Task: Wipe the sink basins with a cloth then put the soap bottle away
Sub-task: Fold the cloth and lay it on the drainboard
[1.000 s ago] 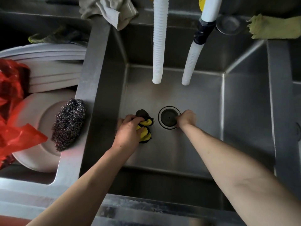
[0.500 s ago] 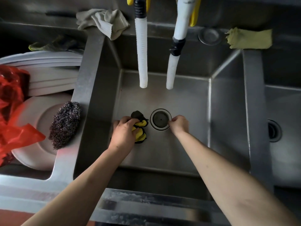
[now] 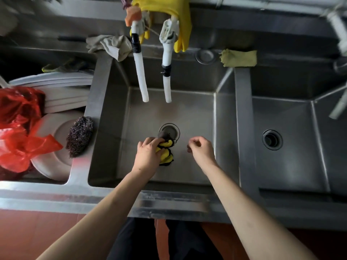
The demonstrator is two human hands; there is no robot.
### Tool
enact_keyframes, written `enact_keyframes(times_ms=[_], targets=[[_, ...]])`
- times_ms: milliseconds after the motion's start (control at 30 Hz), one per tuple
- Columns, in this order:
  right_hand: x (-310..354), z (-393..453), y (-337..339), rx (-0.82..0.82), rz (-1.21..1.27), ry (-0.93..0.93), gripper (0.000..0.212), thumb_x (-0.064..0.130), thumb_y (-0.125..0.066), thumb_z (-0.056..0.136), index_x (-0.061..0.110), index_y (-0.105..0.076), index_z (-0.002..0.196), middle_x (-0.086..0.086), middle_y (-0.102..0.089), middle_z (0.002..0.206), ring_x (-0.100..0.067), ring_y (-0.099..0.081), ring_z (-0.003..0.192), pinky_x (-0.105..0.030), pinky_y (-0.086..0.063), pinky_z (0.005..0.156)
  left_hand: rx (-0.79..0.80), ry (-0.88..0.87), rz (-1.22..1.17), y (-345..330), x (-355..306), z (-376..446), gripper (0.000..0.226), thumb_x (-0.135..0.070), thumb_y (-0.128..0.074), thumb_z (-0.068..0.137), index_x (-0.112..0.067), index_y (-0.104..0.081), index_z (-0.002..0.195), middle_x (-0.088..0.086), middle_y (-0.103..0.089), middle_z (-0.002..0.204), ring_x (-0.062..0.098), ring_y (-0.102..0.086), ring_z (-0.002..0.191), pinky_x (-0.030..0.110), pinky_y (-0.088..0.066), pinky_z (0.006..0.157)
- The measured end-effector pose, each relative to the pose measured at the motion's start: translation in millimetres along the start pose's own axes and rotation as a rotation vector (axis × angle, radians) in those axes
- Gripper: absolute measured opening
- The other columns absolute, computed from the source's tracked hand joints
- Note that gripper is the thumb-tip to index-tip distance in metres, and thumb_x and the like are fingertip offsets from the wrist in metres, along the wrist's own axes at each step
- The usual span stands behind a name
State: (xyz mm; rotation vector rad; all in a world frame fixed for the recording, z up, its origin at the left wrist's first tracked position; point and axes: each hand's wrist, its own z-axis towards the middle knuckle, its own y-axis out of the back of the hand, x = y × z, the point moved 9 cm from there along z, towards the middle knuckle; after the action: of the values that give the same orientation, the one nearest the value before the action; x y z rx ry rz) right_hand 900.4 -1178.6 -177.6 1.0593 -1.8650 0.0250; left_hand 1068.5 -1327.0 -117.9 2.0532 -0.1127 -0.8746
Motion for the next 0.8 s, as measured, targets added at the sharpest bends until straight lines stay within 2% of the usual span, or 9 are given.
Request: enact_keyframes(times_ms=[200, 467, 700, 800], targets=[[20, -64, 38, 0.012, 0.057, 0.055, 0.011, 0.021, -0.062, 0.101, 0.019, -0.071, 0.108, 0.005, -0.074, 0.098, -0.012, -0.073, 0.091, -0.038, -0.061, 0.09, -0.014, 0.017, -0.121, 12, -32, -42, 0.039, -0.021, -0.065, 0.094, -0.025, -0.061, 0.133, 0.002, -0.059, 0.132, 0.03, -0.047, 0.115, 0.034, -0.036, 0.097], [51, -120, 76, -0.051, 0.102, 0.069, 0.013, 0.022, -0.062, 0.098, 0.027, -0.072, 0.104, 0.007, -0.074, 0.102, -0.012, -0.072, 0.095, -0.045, -0.06, 0.094, -0.044, 0.003, -0.305, 48, -63, -76, 0.035, -0.022, -0.067, 0.092, -0.027, -0.065, 0.127, 0.002, -0.062, 0.12, 0.03, -0.055, 0.116, 0.047, -0.045, 0.102], [69, -167, 108, -0.168, 0.151, 0.093, 0.012, 0.025, -0.061, 0.099, 0.028, -0.072, 0.105, 0.007, -0.073, 0.105, -0.014, -0.071, 0.1, -0.046, -0.058, 0.096, 0.004, -0.101, -0.425, 69, -112, -90, 0.028, -0.023, -0.066, 0.093, -0.031, -0.067, 0.121, -0.002, -0.061, 0.116, 0.021, -0.057, 0.112, 0.04, -0.046, 0.1], [70, -188, 127, -0.238, 0.16, 0.1, 0.014, 0.027, -0.061, 0.1, 0.026, -0.072, 0.109, 0.009, -0.072, 0.107, -0.01, -0.068, 0.102, -0.039, -0.057, 0.097, 0.051, -0.152, -0.451, 69, -136, -95, 0.028, -0.023, -0.065, 0.093, -0.031, -0.067, 0.12, -0.001, -0.062, 0.114, 0.02, -0.059, 0.108, 0.038, -0.047, 0.096]])
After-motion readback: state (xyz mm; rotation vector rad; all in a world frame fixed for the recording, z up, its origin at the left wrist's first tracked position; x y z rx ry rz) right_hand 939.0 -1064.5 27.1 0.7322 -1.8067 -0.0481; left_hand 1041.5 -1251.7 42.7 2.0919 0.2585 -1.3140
